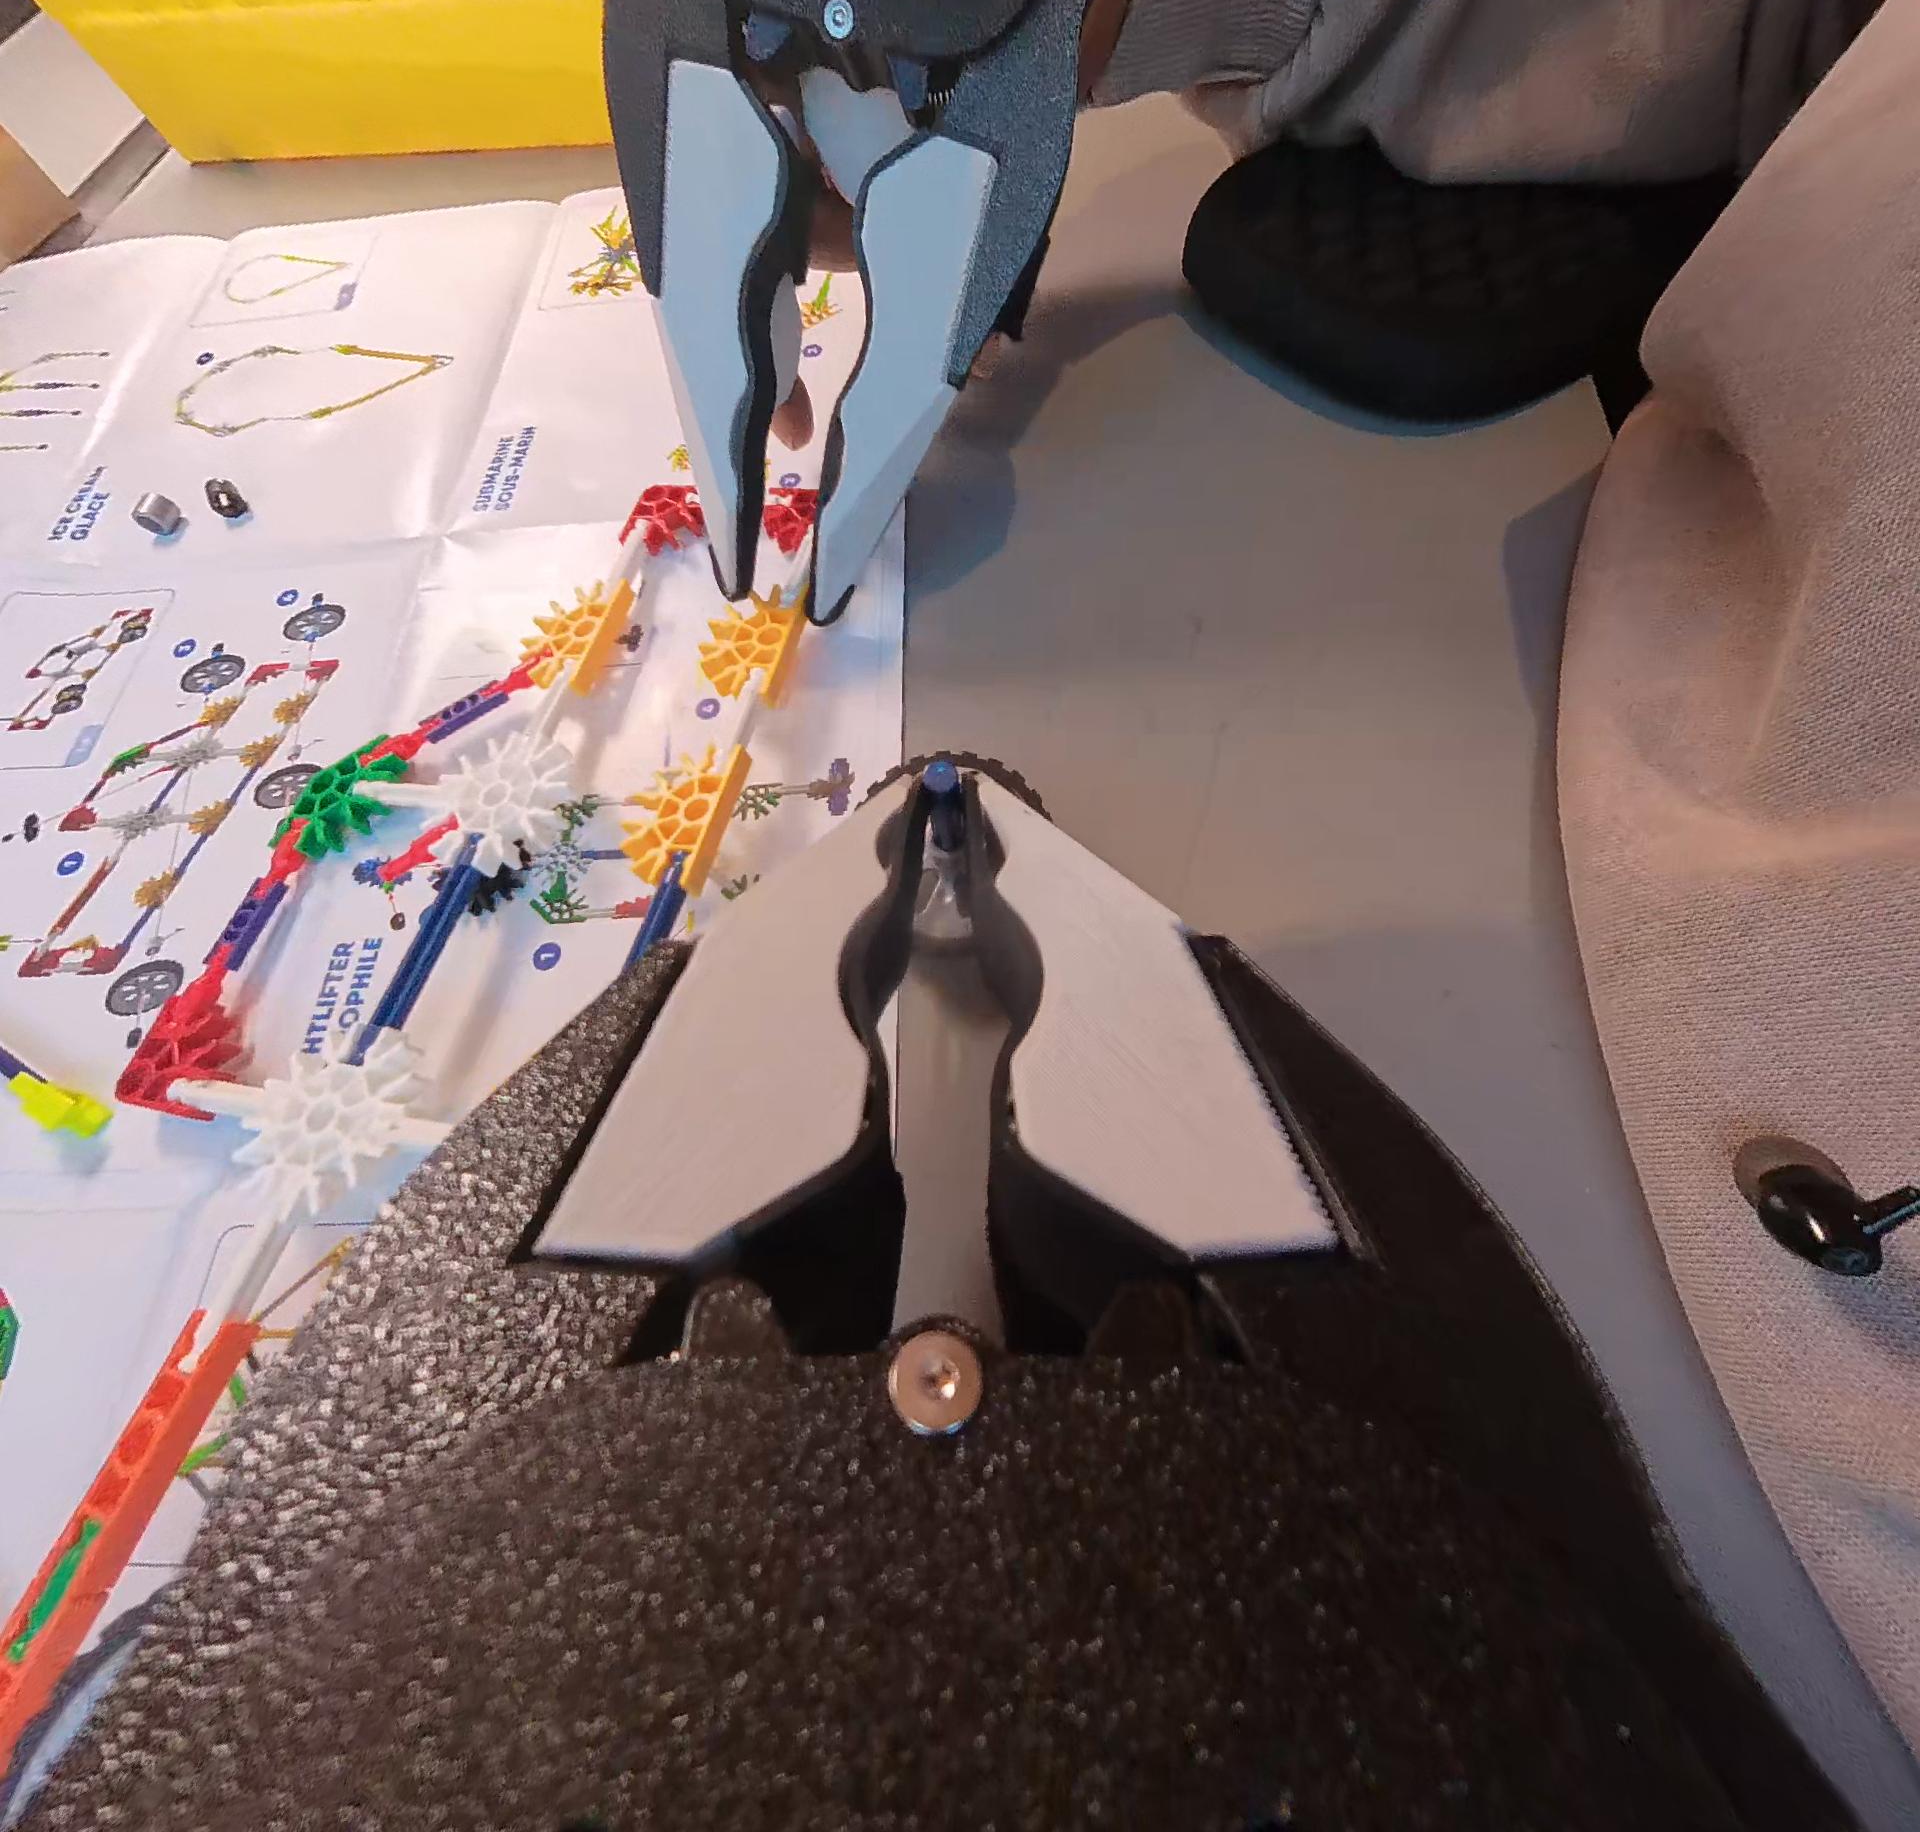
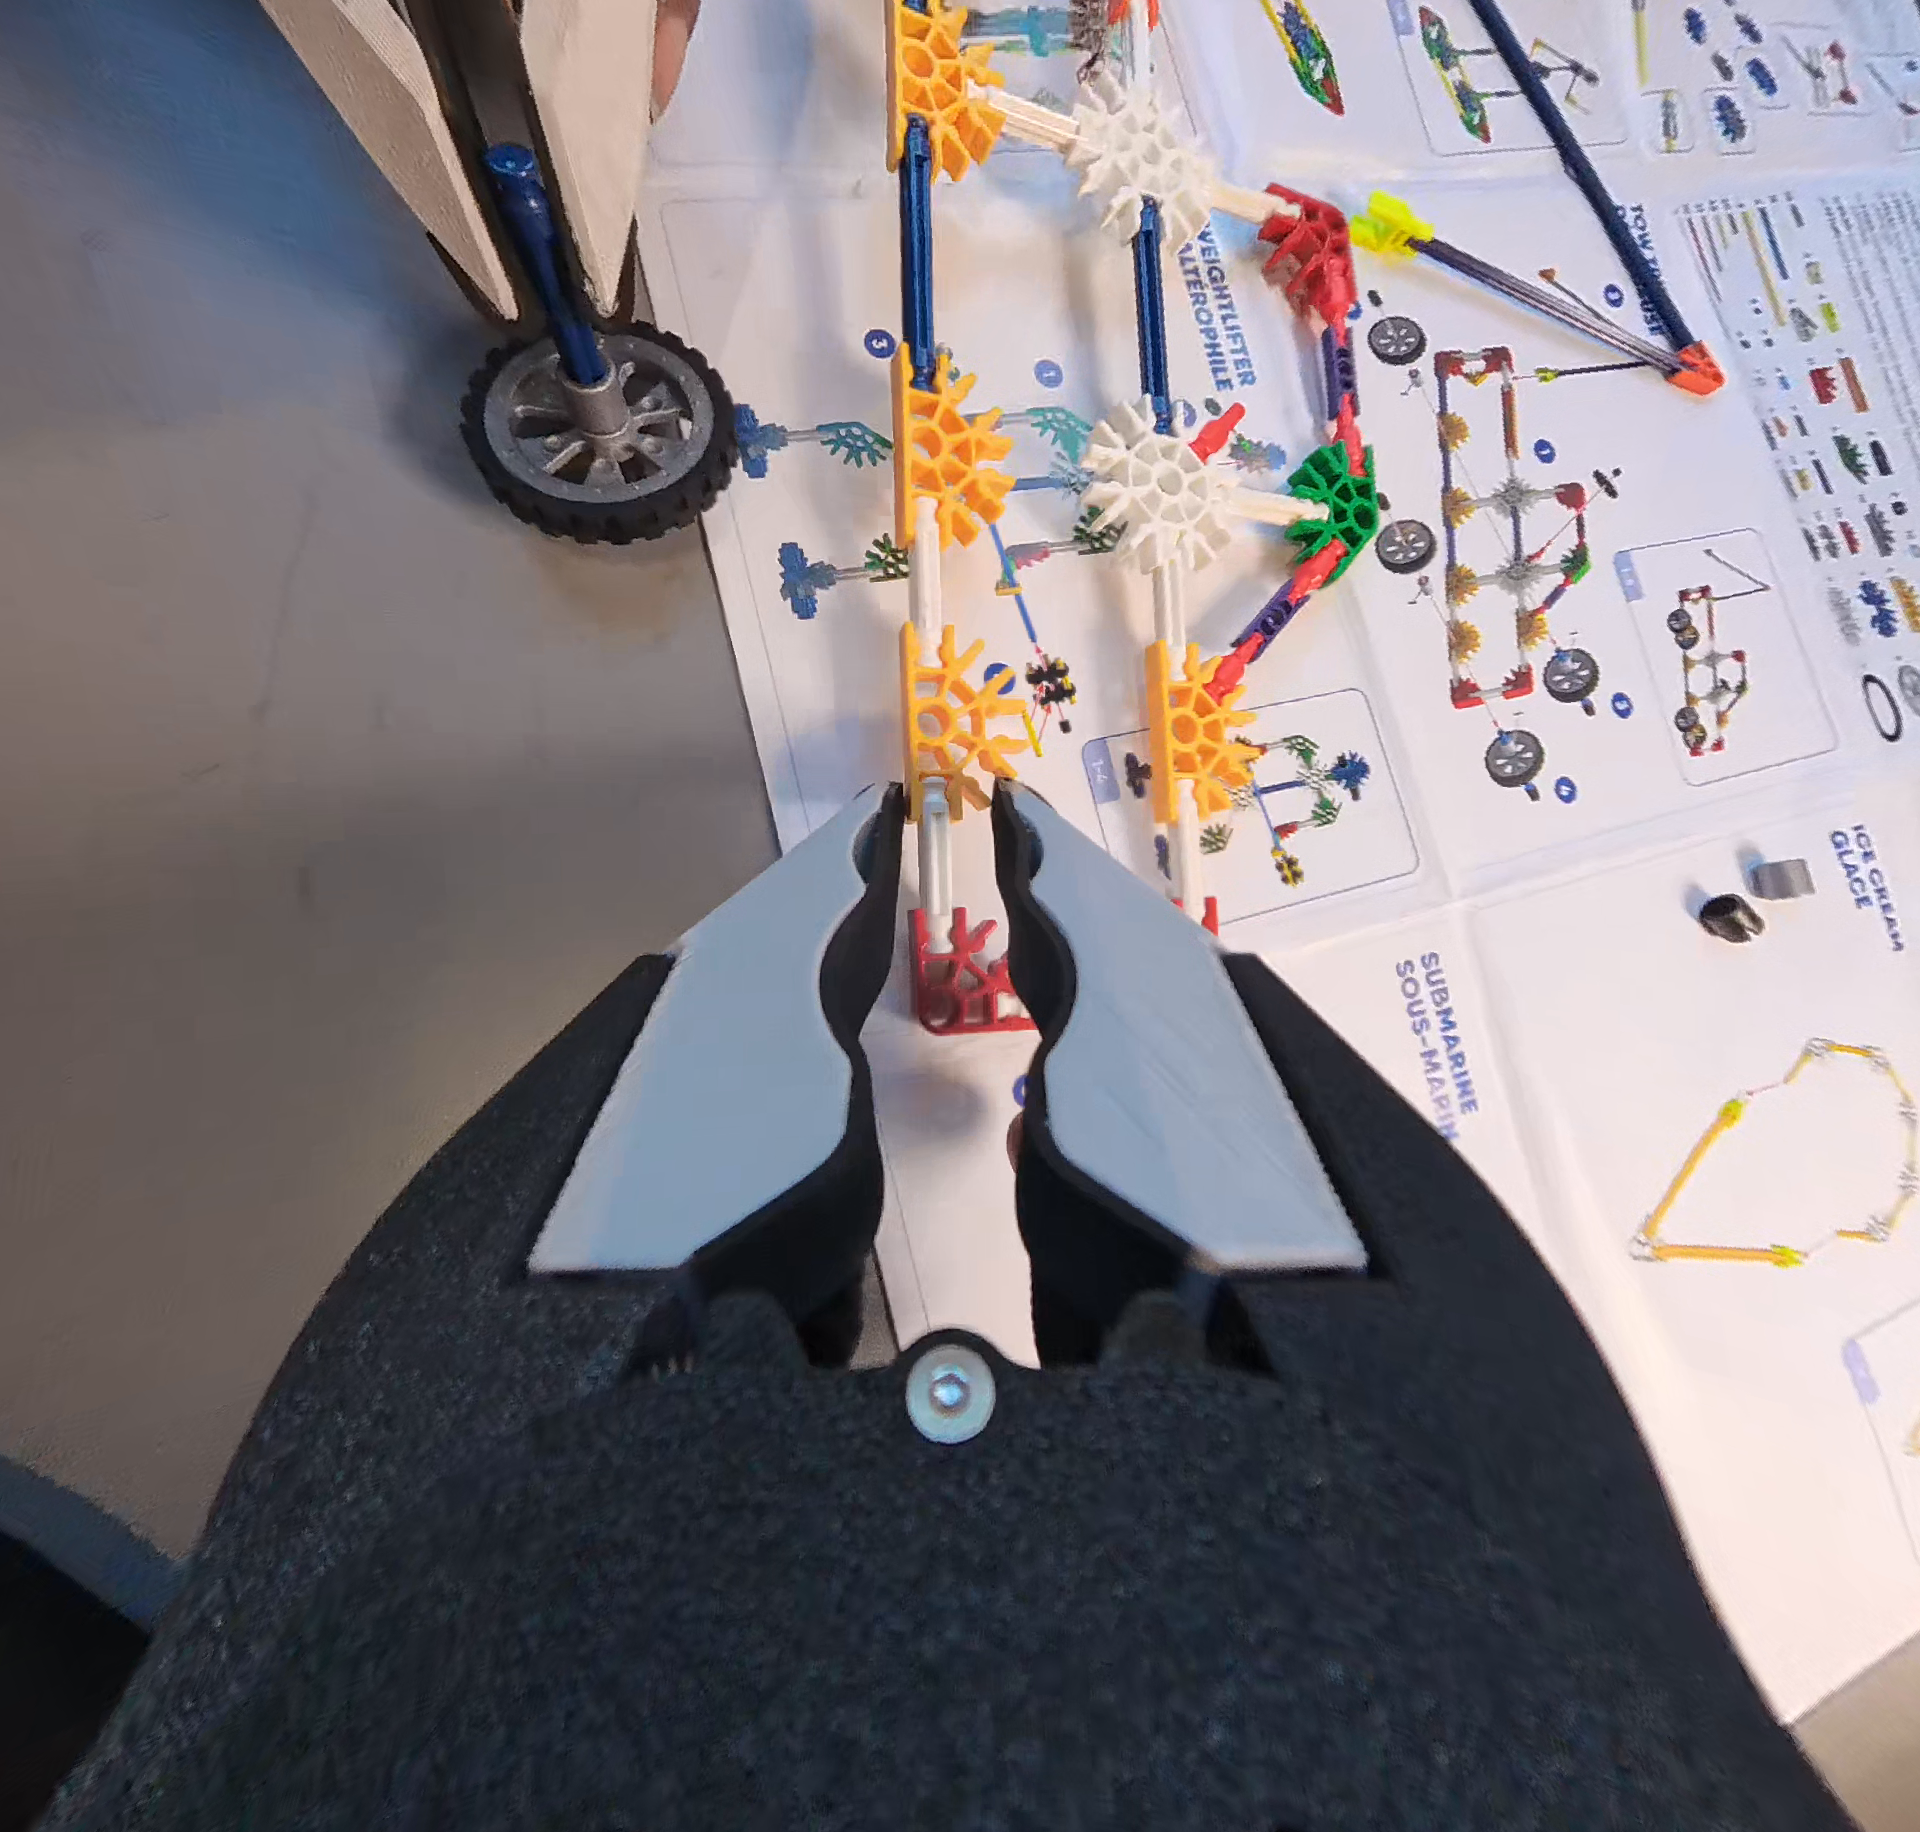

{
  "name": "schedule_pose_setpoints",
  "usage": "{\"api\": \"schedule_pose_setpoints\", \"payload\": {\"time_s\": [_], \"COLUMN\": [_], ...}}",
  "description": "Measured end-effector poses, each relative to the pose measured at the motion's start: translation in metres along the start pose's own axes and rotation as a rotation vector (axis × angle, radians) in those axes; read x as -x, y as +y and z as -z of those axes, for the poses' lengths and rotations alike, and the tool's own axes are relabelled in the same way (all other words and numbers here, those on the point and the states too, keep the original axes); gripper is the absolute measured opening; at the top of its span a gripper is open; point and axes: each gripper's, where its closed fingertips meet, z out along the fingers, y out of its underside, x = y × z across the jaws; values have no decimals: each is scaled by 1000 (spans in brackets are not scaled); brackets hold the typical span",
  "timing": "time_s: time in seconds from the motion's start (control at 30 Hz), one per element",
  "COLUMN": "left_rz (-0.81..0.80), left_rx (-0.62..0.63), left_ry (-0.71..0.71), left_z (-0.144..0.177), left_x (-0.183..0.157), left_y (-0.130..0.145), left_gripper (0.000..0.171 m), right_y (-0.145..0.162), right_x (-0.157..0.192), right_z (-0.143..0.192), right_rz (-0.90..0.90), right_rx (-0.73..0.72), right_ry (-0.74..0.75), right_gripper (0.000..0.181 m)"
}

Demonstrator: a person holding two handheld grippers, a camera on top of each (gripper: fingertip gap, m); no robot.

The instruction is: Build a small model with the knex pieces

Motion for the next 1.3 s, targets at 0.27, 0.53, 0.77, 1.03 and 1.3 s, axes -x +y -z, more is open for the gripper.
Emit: {"api": "schedule_pose_setpoints", "payload": {"time_s": [0.27, 0.53, 0.77, 1.03, 1.3], "left_rz": [12, 30, 5, 34, 3], "left_rx": [6, 9, 18, 81, 116], "left_ry": [-18, -17, -24, 25, 20], "left_z": [-2, -3, -6, -5, -10], "left_x": [4, 7, 7, 5, 1], "left_y": [0, 1, 1, 13, 17], "left_gripper": [4, 4, 8, 16, 21], "right_y": [-2, 1, 10, 6, 4], "right_x": [8, 12, 15, 15, 14], "right_z": [-4, -2, 6, 1, -1], "right_rz": [-15, -22, -56, -66, -75], "right_rx": [-22, -27, -7, -7, 2], "right_ry": [-38, -62, -94, -88, -78], "right_gripper": [15, 19, 21, 15, 15]}}
